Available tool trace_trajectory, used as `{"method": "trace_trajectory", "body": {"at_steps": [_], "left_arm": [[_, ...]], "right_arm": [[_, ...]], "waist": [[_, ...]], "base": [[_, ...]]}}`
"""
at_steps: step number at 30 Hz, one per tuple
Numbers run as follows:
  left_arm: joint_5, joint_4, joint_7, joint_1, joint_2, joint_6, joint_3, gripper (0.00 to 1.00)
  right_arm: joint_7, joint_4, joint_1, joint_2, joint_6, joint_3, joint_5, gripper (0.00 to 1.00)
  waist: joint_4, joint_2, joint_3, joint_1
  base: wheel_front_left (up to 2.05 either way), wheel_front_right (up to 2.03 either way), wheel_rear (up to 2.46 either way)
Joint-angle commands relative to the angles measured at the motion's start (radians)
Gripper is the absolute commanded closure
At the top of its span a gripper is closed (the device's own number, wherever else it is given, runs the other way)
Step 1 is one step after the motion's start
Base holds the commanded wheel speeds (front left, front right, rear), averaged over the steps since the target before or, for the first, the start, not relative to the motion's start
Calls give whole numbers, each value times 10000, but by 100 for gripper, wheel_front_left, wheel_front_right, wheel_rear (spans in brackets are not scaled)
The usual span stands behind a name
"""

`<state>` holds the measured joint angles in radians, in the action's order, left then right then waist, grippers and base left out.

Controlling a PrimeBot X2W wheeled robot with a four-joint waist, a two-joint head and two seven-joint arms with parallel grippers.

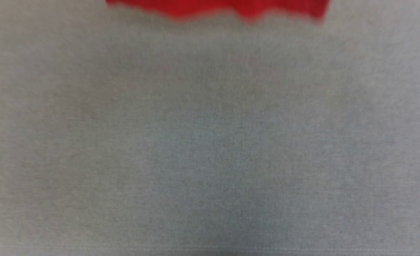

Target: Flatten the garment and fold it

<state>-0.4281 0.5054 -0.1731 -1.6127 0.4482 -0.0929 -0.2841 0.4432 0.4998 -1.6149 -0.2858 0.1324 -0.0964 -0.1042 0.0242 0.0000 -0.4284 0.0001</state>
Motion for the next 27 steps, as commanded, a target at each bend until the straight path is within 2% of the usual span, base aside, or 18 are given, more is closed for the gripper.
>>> {"method": "trace_trajectory", "body": {"at_steps": [1, 9, 16, 22, 27], "left_arm": [[89, 193, 257, -335, 27, 43, 49, 100], [76, 1216, 1457, -808, -136, 235, 78, 100], [-191, 2073, 2090, -365, -423, 545, 29, 100], [-559, 2818, 2692, 937, -776, 968, -53, 100], [-1048, 3285, 3387, 2940, -1379, 1418, -134, 100]], "right_arm": [[-248, 207, -350, 62, -17, -84, 190, 100], [-1177, 1137, -1063, 137, -17, -66, 402, 100], [-1709, 1629, -463, -39, -17, 490, -194, 100], [-2221, 1672, 1141, -214, -17, 1256, -1285, 100], [-2681, 1351, 3315, -459, -17, 1913, -2526, 100]], "waist": [[210, 0, -1259, -1], [213, 0, -1952, -1], [26, 0, -2112, -1], [-201, 0, -1618, -1], [-452, 0, -646, -1]], "base": [[0, 0, 0], [0, 0, 0], [0, 0, 0], [0, 0, 0], [0, 0, 0]]}}
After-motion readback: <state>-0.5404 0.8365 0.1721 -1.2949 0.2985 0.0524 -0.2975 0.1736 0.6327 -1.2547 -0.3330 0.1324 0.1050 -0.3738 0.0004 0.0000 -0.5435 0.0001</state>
